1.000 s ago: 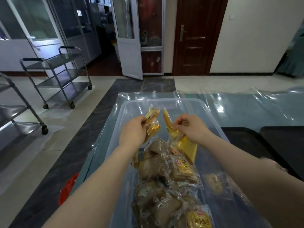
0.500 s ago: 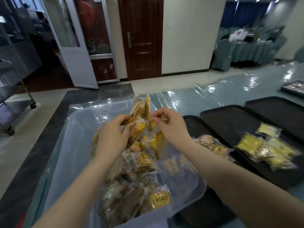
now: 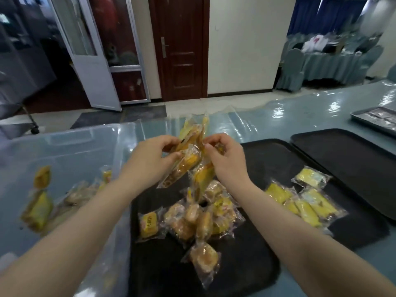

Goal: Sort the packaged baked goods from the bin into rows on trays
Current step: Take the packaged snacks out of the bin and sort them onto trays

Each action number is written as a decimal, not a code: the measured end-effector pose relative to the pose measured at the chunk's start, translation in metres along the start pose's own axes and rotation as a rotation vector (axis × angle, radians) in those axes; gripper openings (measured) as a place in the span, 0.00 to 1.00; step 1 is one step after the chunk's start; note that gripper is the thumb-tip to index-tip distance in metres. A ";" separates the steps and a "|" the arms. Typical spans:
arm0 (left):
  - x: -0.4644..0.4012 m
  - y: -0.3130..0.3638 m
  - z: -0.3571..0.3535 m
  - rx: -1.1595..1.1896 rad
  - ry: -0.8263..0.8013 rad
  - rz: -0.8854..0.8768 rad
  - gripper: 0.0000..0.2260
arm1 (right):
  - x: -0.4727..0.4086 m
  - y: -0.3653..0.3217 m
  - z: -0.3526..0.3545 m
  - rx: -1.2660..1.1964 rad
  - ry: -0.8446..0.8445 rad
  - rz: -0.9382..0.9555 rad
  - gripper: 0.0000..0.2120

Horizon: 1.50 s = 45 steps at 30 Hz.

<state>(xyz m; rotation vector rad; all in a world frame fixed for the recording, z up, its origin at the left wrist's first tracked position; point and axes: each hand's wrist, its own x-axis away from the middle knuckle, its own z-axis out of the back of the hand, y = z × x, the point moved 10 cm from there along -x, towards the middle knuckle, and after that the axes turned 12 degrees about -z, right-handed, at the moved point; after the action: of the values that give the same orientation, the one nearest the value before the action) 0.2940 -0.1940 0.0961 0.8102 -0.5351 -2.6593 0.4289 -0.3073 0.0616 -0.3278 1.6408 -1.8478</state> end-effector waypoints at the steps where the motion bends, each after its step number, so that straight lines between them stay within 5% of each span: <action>1: -0.008 0.010 -0.022 -0.003 -0.036 0.002 0.14 | -0.007 0.014 0.019 0.022 0.002 -0.018 0.07; 13: -0.059 0.083 -0.257 0.141 -0.273 0.071 0.18 | -0.054 0.170 0.191 0.330 0.023 -0.254 0.06; 18: -0.084 0.094 -0.327 0.216 -0.321 0.086 0.24 | -0.086 0.198 0.235 0.542 0.033 -0.204 0.06; 23: -0.101 0.080 -0.360 0.245 -0.363 0.165 0.32 | -0.115 0.229 0.247 0.628 -0.053 -0.310 0.17; 32: -0.090 0.054 -0.321 0.309 -0.289 0.180 0.25 | -0.118 0.212 0.201 0.432 -0.149 -0.291 0.14; 45: -0.028 0.033 -0.119 0.262 0.054 0.199 0.22 | -0.054 0.086 0.056 0.217 -0.453 -0.065 0.12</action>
<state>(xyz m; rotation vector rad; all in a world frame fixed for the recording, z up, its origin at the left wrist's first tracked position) 0.3914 -0.2431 0.0317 0.8484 -0.9140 -2.4091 0.5278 -0.3210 0.0017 -0.6549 1.1258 -1.8128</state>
